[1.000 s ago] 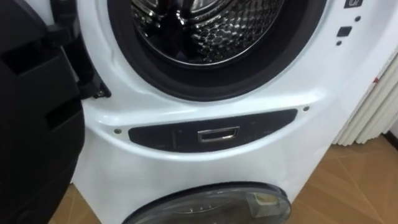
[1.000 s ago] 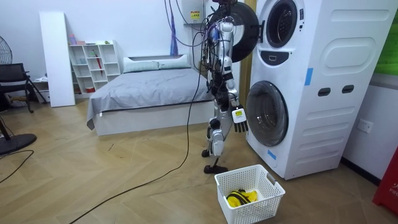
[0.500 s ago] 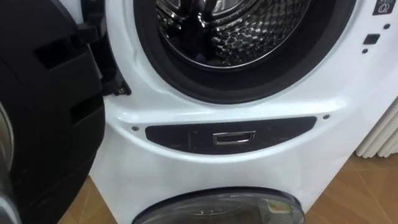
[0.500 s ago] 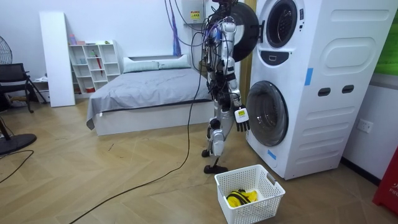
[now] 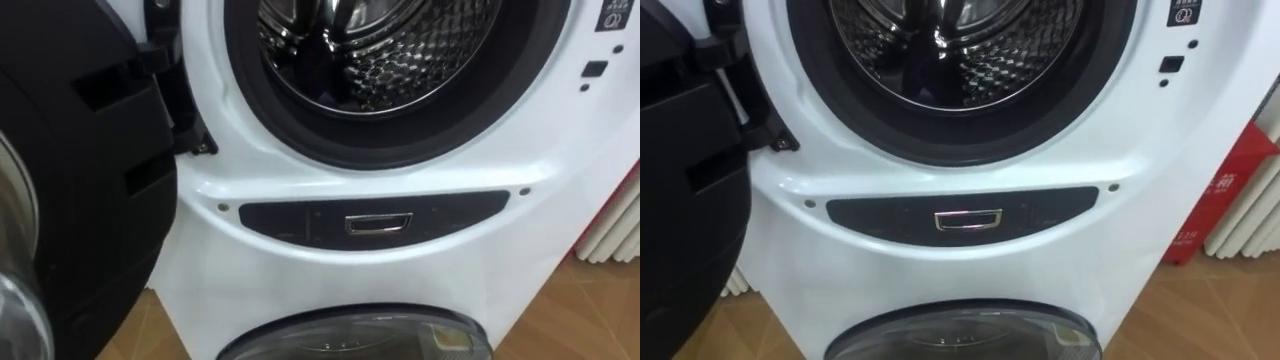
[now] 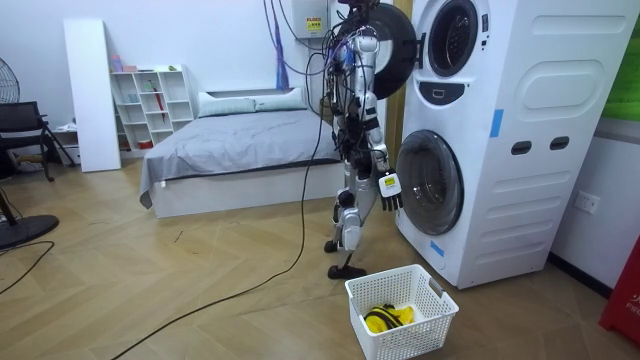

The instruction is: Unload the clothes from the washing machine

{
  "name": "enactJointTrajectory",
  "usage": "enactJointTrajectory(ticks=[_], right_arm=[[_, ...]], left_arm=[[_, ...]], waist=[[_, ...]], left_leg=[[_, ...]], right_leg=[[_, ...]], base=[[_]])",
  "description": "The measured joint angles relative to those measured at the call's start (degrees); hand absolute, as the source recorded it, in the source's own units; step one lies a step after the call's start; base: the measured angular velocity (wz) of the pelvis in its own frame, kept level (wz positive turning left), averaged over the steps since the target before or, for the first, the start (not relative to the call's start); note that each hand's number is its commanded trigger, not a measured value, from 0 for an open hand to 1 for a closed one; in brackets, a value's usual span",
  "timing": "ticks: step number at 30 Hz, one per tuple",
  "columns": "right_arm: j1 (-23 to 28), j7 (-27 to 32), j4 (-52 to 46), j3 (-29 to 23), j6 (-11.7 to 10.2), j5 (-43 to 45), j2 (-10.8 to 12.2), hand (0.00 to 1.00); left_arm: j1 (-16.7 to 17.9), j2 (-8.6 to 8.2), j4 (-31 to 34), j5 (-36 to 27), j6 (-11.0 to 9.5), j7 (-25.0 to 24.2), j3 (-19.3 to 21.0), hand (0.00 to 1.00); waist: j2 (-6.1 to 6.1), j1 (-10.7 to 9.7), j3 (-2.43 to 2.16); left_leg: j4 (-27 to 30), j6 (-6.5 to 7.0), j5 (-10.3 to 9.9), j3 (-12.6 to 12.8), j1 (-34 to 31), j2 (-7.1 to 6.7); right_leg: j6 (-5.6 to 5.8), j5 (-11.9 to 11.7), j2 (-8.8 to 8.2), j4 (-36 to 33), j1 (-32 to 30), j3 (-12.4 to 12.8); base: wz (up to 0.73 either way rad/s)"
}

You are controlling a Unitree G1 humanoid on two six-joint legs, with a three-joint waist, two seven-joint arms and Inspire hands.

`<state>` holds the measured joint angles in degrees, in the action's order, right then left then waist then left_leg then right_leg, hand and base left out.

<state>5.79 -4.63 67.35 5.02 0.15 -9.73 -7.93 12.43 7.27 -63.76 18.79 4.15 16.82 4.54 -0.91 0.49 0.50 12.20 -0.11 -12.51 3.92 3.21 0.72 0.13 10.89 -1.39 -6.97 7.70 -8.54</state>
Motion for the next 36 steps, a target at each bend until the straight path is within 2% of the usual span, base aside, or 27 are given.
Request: enactJointTrajectory(ticks=[3, 5, 6, 7, 8, 9, 10, 11, 12, 14, 15, 16, 17, 18, 19, 20, 21, 23, 26, 27, 28, 30, 32, 33, 34, 35, 36], right_arm=[[-0.1, -0.3, 0.0, -0.1, 0.0, 0.8, 0.0, 0.0], [-0.2, -0.3, -0.7, -1.1, -0.1, 2.5, 0.1, 0.0], [-0.1, -0.3, -0.6, -1.5, -0.1, 3.1, 0.1, 0.0], [-0.2, -0.1, -0.4, -2.5, -0.1, 4.4, -0.1, 0.0], [-0.3, 0.2, -0.6, -3.8, -0.1, 5.0, -0.5, 0.0], [-0.4, 0.4, -0.5, -4.2, -0.1, 5.0, -0.7, 0.0], [-0.4, 0.9, -0.5, -4.1, 0.1, 5.0, -1.0, 0.0], [-0.3, 1.7, -0.6, -4.0, 0.0, 5.0, -1.0, 0.0], [-0.5, 2.2, -0.8, -4.0, 0.0, 5.0, -1.0, 0.0], [-0.1, 2.7, -0.9, -4.4, -0.1, 4.2, -0.9, 0.0], [-0.2, 2.8, -1.0, -4.6, -0.2, 4.3, -1.2, 0.0], [-0.8, 2.8, -1.0, -4.7, -0.3, 4.3, -1.3, 0.0], [-1.6, 2.9, -1.0, -5.5, -0.5, 4.2, -1.3, 0.0], [-2.0, 3.0, -1.0, -6.0, -0.5, 4.2, -1.3, 0.0], [-2.8, 3.4, -1.0, -6.3, -0.5, 4.5, -1.3, 0.0], [-3.3, 3.6, -1.1, -6.4, -0.4, 4.8, -1.2, 0.0], [-3.6, 3.5, -1.1, -6.9, -0.2, 5.9, -1.0, 0.0], [-4.4, 2.3, -1.0, -9.3, 0.0, 7.3, -0.8, 0.0], [-3.7, 1.9, -1.5, -8.5, 0.0, 5.8, -1.1, 0.0], [-3.5, 1.7, -1.4, -8.5, 0.0, 4.9, -1.2, 0.0], [-3.1, 1.3, -1.4, -8.5, 0.1, 4.3, -1.2, 0.0], [-2.2, 0.9, -1.4, -8.7, 0.2, 0.9, -1.3, 0.0], [-1.0, 0.8, -1.4, -9.7, 0.2, -1.2, -1.7, 0.0], [-0.9, 0.9, -1.2, -9.7, 0.2, -1.3, -1.7, 0.0], [-0.6, 0.8, -0.9, -9.5, 0.2, -1.2, -1.7, 0.0], [-0.6, 0.8, -0.9, -9.2, 0.2, -1.3, -1.7, 0.0], [-0.7, 0.6, -0.6, -8.3, -0.1, -1.1, -1.6, 0.0]], left_arm=[[0.3, -0.03, -0.3, 1.1, 0.3, 0.0, 0.5, 0.0], [0.0, -0.02, 0.5, 2.1, 0.3, -0.3, 1.0, 0.0], [-0.4, -0.03, 0.9, 2.2, 0.3, -0.5, 1.0, 0.0], [-1.3, -0.21, 1.5, 2.2, 0.3, -1.3, 1.1, 0.0], [-2.5, -0.76, 2.1, 2.2, 0.4, -1.9, 1.3, 0.0], [-2.7, -1.07, 2.4, 2.1, 0.5, -2.1, 1.5, 0.0], [-1.8, -1.31, 2.6, 2.1, 0.6, -2.6, 1.3, 0.0], [-1.3, -1.32, 2.7, 2.1, 0.8, -3.5, 1.4, 0.0], [-1.6, -1.16, 2.9, 2.1, 0.8, -3.8, 1.6, 0.0], [-4.3, -0.85, 3.6, 2.0, 0.6, -3.9, 1.7, 0.0], [-6.3, -0.87, 4.1, 1.4, 0.4, -3.9, 1.1, 0.0], [-7.9, -0.89, 5.2, 0.7, -0.1, -4.0, 0.4, 0.0], [-10.0, -0.81, 6.0, -0.2, -0.8, -4.0, -0.4, 0.0], [-10.6, -0.81, 6.4, -0.6, -1.0, -4.0, -0.9, 0.0], [-12.1, -0.63, 6.5, -0.7, -1.5, -4.0, -2.6, 0.0], [-13.1, -0.61, 6.5, -0.7, -1.8, -4.0, -3.3, 0.0], [-14.8, -0.51, 6.3, -0.6, -2.3, -4.0, -4.4, 0.0], [-15.1, -0.24, 5.5, -0.6, -3.0, -4.0, -5.4, 0.0], [-12.6, 0.2, 4.0, -0.6, -3.1, -4.0, -5.3, 0.0], [-11.1, 0.59, 3.2, -0.7, -3.3, -4.0, -5.2, 0.0], [-10.1, 1.26, 1.2, -1.0, -3.3, -4.1, -5.2, 0.0], [-8.6, 1.98, -0.4, -1.4, -3.2, -4.2, -5.4, 0.0], [-6.9, 2.18, -0.3, -2.5, -3.2, -3.9, -5.2, 0.0], [-6.7, 2.18, -0.3, -2.5, -3.2, -3.8, -5.0, 0.0], [-5.8, 2.11, -0.3, -2.5, -3.3, -3.6, -4.5, 0.0], [-5.4, 2.12, -0.3, -2.7, -3.3, -3.5, -4.1, 0.0], [-5.1, 2.12, -0.3, -3.1, -3.2, -3.5, -2.4, 0.0]], waist=[[0.18, 0.3, -0.03], [0.34, 0.5, -0.19], [0.35, 0.5, -0.19], [0.25, 0.5, -0.37], [0.75, 0.6, -0.19], [0.9, 1.0, 0.11], [1.33, 1.3, -0.01], [2.03, 0.5, -0.51], [1.99, -0.3, -0.43], [1.68, -2.0, 0.15], [1.89, -2.5, 0.29], [2.62, -3.0, 0.11], [2.53, -3.0, 0.59], [2.69, -3.0, 0.71], [3.15, -2.6, 0.79], [3.35, -2.5, 0.74], [3.42, -2.2, 0.73], [2.92, -1.6, 0.57], [3.19, -1.8, 0.22], [3.27, -1.8, 0.22], [3.12, -2.0, -0.05], [3.21, -3.2, -0.1], [2.79, -3.9, -0.4], [2.72, -3.7, -0.36], [2.15, -3.1, -0.04], [2.31, -2.8, -0.19], [1.72, -2.2, -0.09]], left_leg=[[5.7, -0.63, -2.0, -0.3, -2.5, 1.24], [14.4, -1.13, -2.6, -3.1, -8.0, 2.53], [16.1, -1.17, -2.5, -3.9, -9.3, 2.61], [19.2, -1.35, -2.4, -5.4, -12.1, 2.88], [23.5, -1.45, -2.4, -5.4, -14.8, 3.94], [27.5, -1.39, -2.5, -5.2, -16.1, 4.43], [37.8, -1.23, -1.5, -4.0, -16.6, 5.1], [45.3, -1.62, -0.6, -3.7, -15.3, 5.56], [47.0, -1.72, -0.5, -3.4, -14.2, 5.45], [45.7, -2.34, -0.4, -3.0, -9.5, 5.74], [41.4, -2.92, -0.6, -2.8, -6.3, 6.51], [35.3, -4.98, -2.9, -3.0, -2.7, 7.4], [27.8, -6.11, -7.5, -2.4, 0.3, 7.66], [23.9, -5.87, -9.5, -1.9, 1.4, 7.8], [16.9, -5.45, -12.1, -1.0, 3.4, 8.14], [13.9, -5.1, -12.9, -0.9, 3.9, 8.19], [9.0, -4.07, -13.6, -0.7, 4.3, 7.66], [6.4, -0.28, -12.0, -0.8, 2.5, 5.18], [6.1, 2.23, -10.5, 0.4, 1.4, 3.2], [5.9, 3.42, -9.7, 1.1, 1.3, 2.3], [5.7, 4.15, -8.4, 1.7, 0.6, 1.33], [5.4, 4.85, -6.9, 4.2, 0.3, 0.85], [3.4, 5.06, -4.9, 7.1, 0.9, 0.19], [2.6, 4.99, -4.1, 7.0, 1.4, 0.02], [0.8, 4.85, -3.0, 7.0, 2.4, -0.16], [0.4, 4.73, -2.6, 7.1, 2.5, -0.29], [0.4, 4.47, -2.1, 7.5, 1.9, -0.36]], right_leg=[[-0.95, 0.8, 1.0, -1.6, -0.6, -0.3], [-2.02, 1.0, 2.5, -4.1, -2.8, -0.5], [-2.23, 0.9, 2.74, -4.0, -3.0, -0.8], [-3.13, 1.1, 3.13, -3.8, -4.1, -1.9], [-3.94, 1.0, 3.36, -4.3, -5.0, -3.7], [-4.53, 1.3, 3.59, -5.1, -5.6, -4.1], [-5.47, 2.2, 4.07, -6.9, -5.7, -5.6], [-5.84, 2.4, 4.94, -7.3, -5.4, -6.4], [-6.05, 2.6, 5.11, -7.8, -5.4, -7.1], [-6.27, 2.7, 5.41, -9.1, -6.7, -8.9], [-6.49, 2.6, 5.71, -10.0, -7.8, -9.6], [-6.57, 2.5, 5.74, -11.8, -10.0, -10.7], [-6.72, 2.3, 5.49, -13.7, -12.1, -10.8], [-6.94, 1.8, 5.46, -14.6, -13.3, -10.9], [-7.44, 0.6, 5.41, -16.0, -16.1, -10.9], [-7.46, 0.0, 5.38, -16.4, -17.3, -10.8], [-6.97, -1.3, 5.05, -16.8, -19.6, -10.8], [-6.5, -5.7, 3.26, -16.6, -22.7, -10.3], [-4.3, -9.5, 2.44, -11.5, -21.4, -8.4], [-3.64, -11.9, 2.29, -8.6, -20.6, -6.8], [-2.47, -13.7, 1.46, -6.9, -20.4, -5.0], [0.62, -10.8, -1.29, -11.7, -19.8, -4.0], [3.12, -3.7, -6.1, -23.4, -17.7, -3.3], [3.38, -2.6, -6.74, -24.7, -16.2, -3.1], [3.4, -1.3, -7.28, -24.8, -13.0, -2.8], [3.45, -0.9, -7.16, -24.2, -11.3, -2.5], [3.33, -0.1, -7.04, -21.5, -8.1, -2.0]], base=[[0.0], [0.1], [0.2], [0.27], [0.2], [-0.13], [-0.42], [-0.32], [0.19], [0.45], [0.36], [0.34], [0.23], [0.06], [0.04], [0.13], [0.1], [-0.14], [-0.11], [-0.16], [0.12], [0.55], [0.75], [0.51], [0.22], [0.0], [-0.24]])
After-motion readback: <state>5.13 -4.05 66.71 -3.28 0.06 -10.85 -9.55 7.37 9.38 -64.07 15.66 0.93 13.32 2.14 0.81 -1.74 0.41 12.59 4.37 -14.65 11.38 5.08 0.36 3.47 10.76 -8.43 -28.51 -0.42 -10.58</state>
